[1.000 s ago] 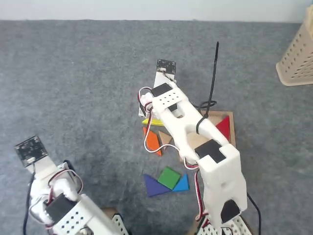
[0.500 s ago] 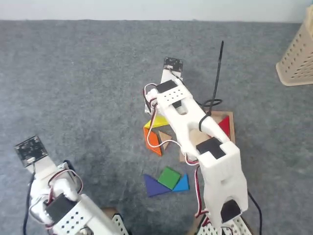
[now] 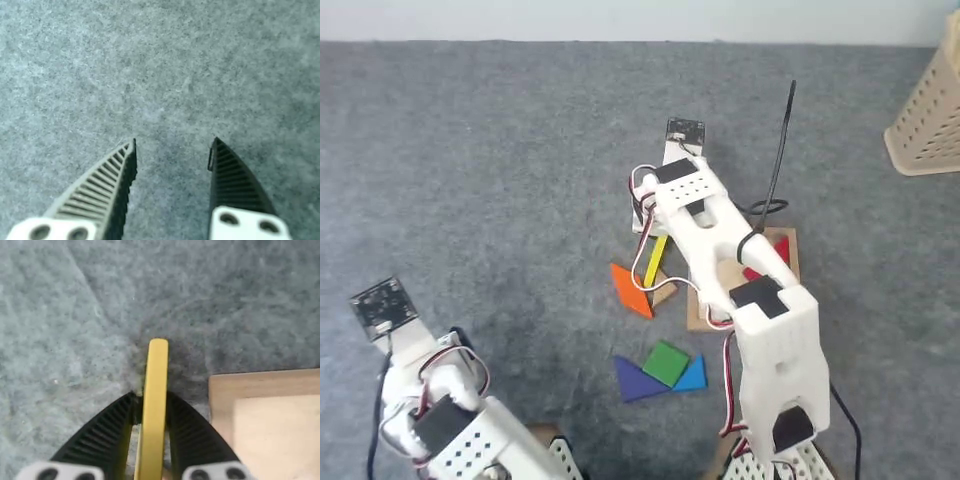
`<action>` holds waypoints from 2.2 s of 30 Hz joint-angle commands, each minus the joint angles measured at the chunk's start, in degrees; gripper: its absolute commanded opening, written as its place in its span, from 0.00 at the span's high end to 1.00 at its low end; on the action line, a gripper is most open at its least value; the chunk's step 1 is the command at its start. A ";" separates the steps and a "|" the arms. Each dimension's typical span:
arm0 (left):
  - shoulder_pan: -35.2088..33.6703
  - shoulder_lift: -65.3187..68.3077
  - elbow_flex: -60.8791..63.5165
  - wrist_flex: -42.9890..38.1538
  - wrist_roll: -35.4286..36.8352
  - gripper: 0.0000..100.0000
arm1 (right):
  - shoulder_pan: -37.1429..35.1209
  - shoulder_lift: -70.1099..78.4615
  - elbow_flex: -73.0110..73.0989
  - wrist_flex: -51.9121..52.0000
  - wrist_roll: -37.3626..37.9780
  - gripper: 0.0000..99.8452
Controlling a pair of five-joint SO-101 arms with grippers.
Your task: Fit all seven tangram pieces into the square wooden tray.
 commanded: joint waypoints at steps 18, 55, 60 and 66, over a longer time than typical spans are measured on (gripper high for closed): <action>0.09 -0.62 -1.10 0.18 0.53 0.77 | 18.24 -35.65 26.64 -3.91 1.23 0.99; 0.09 -0.62 -1.10 0.18 0.53 0.77 | 25.45 -53.32 48.18 -19.56 -1.14 0.86; 0.09 -0.62 -1.10 0.18 0.53 0.77 | 26.77 -59.91 48.18 -18.51 -0.88 0.90; 0.09 -0.62 -1.10 0.18 0.53 0.77 | 13.67 -57.71 49.41 -24.04 35.87 0.99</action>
